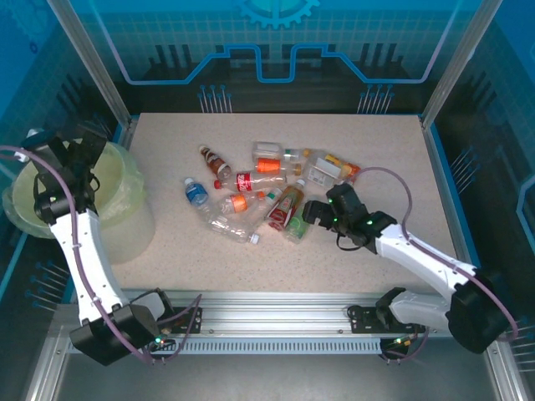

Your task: Put the plastic bottles in the bin

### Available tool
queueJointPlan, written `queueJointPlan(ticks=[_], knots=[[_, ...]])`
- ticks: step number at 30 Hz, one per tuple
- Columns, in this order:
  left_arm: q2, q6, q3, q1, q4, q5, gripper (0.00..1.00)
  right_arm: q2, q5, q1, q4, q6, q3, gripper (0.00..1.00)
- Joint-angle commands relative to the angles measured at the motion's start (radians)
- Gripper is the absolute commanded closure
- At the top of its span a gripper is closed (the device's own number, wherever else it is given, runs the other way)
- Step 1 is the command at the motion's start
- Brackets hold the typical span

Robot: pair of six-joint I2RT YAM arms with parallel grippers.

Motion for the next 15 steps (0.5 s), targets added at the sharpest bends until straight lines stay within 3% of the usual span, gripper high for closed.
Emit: queueJointPlan(ticks=[1, 5, 10, 15], knots=[[-0.043, 0.031, -0.034, -0.049, 0.039, 0.222, 0.01, 0.068, 0.032, 0.062, 0.038, 0.118, 0.013, 0.0], [-0.064, 0.048, -0.057, -0.16, 0.118, 0.35, 0.01, 0.184, 0.026, 0.115, 0.045, 0.131, 0.074, 0.0], [-0.073, 0.098, -0.077, -0.345, 0.178, 0.36, 0.01, 0.305, 0.027, 0.179, 0.0, 0.093, 0.184, 0.0], [-0.053, 0.122, -0.106, -0.474, 0.212, 0.358, 0.01, 0.377, 0.122, 0.24, -0.076, 0.112, 0.234, 0.0]])
